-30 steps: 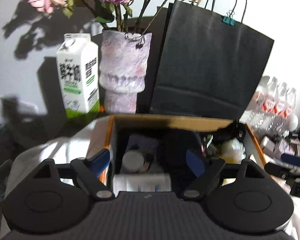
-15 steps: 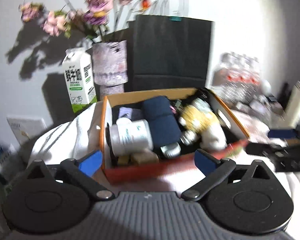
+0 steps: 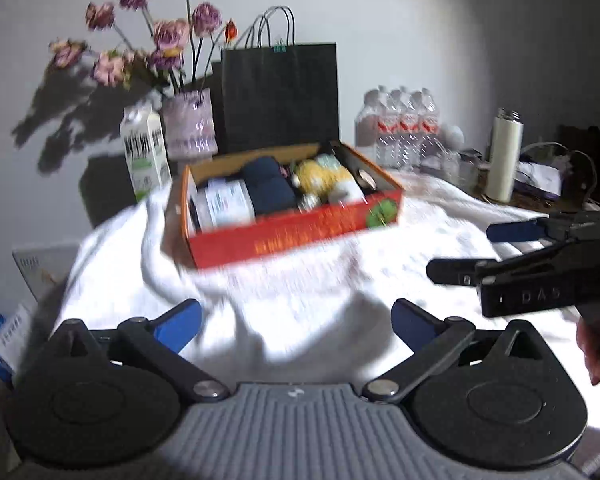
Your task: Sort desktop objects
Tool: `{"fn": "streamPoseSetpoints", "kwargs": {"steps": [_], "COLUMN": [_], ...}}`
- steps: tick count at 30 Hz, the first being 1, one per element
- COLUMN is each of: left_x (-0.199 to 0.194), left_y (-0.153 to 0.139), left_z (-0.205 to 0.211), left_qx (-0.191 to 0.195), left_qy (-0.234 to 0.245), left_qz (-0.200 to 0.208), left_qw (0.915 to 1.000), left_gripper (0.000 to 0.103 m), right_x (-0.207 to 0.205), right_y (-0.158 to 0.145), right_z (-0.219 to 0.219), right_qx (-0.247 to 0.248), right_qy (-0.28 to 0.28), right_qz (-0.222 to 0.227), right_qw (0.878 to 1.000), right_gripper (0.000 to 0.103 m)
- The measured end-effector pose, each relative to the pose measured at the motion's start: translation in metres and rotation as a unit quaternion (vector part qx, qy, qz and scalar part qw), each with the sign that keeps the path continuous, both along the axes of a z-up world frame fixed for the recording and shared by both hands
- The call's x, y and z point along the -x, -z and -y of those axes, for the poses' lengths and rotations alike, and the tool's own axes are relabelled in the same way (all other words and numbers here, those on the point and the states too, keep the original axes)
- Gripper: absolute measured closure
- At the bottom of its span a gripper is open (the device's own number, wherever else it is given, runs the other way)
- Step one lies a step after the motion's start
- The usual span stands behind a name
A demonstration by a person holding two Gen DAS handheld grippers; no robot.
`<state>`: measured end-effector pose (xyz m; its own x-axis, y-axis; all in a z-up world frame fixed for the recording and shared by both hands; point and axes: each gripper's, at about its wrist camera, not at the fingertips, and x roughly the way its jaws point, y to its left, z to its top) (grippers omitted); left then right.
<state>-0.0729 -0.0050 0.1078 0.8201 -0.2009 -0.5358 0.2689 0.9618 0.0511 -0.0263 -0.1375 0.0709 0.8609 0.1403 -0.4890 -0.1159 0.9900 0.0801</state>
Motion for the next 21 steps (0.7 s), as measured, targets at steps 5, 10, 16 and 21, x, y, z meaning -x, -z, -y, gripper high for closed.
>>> {"fn": "streamPoseSetpoints", "kwargs": {"steps": [5,10,16,21], "left_x": [0.052,0.078,0.049,0.015], "left_y": [0.019,0.033,0.055,0.068], "left_z": [-0.016,-0.033,-0.039,-0.035], "left_qx": [0.02,0.029,0.043,0.056], "left_qy": [-0.021,-0.048,-0.078,-0.098], "left_qz": [-0.032,-0.037,-0.054,-0.044], "left_qw": [0.9991,0.9977,0.9945,0.9926], "left_gripper": [0.0,0.0,0.0,0.0], "right_x": [0.056,0.104,0.124,0.094], "right_y": [0.01,0.02,0.032,0.047], "right_z": [-0.002,-0.002,-0.011,-0.006], "right_qx": [-0.006,-0.003,0.016,0.0], "right_qy": [0.017,0.046,0.034,0.05], "right_qz": [-0.005,-0.017,-0.023,-0.024], "right_qw": [1.0,0.999,0.999,0.998], "right_gripper": [0.004,0.003,0.0,0.0]}}
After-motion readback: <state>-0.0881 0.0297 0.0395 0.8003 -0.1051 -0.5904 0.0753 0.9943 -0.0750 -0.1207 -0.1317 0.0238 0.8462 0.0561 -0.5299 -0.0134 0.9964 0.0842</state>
